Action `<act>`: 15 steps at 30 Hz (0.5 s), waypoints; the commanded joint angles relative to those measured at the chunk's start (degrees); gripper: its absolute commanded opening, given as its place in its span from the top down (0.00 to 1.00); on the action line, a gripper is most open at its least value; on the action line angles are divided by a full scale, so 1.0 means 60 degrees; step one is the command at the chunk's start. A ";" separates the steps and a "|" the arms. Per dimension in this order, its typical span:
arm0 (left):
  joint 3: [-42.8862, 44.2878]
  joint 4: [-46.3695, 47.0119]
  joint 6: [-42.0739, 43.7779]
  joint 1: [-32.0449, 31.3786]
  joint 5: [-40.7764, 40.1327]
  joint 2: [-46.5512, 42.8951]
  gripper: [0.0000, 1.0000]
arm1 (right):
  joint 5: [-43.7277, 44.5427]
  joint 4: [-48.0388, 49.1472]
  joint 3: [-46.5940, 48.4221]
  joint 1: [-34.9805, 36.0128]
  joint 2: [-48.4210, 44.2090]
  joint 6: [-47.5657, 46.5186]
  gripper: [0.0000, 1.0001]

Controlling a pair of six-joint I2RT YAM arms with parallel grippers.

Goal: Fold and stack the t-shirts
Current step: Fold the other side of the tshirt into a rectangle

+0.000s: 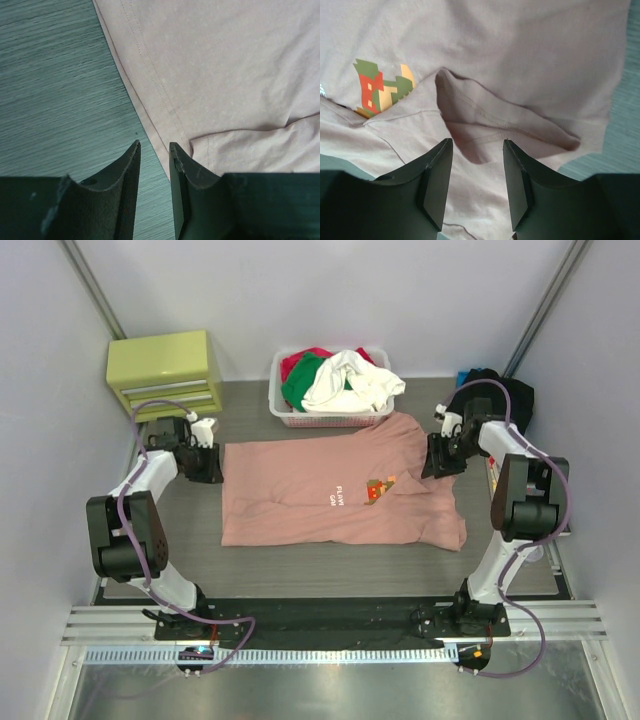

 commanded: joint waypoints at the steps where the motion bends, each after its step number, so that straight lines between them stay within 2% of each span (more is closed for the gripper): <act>1: -0.0036 0.0167 0.0088 -0.0040 0.0080 -0.0096 0.69 | -0.0014 -0.0196 -0.0289 -0.0066 -0.1124 -0.0244 0.48; 7: -0.0065 0.0197 0.0074 -0.0040 0.0065 -0.0125 0.69 | 0.0015 -0.0313 -0.0948 -0.0066 -0.1873 -0.0435 0.47; 15: -0.0035 0.0167 0.0059 -0.0040 0.0051 -0.0227 0.69 | -0.0072 -0.0168 -0.1710 -0.0124 -0.1537 -0.0523 0.46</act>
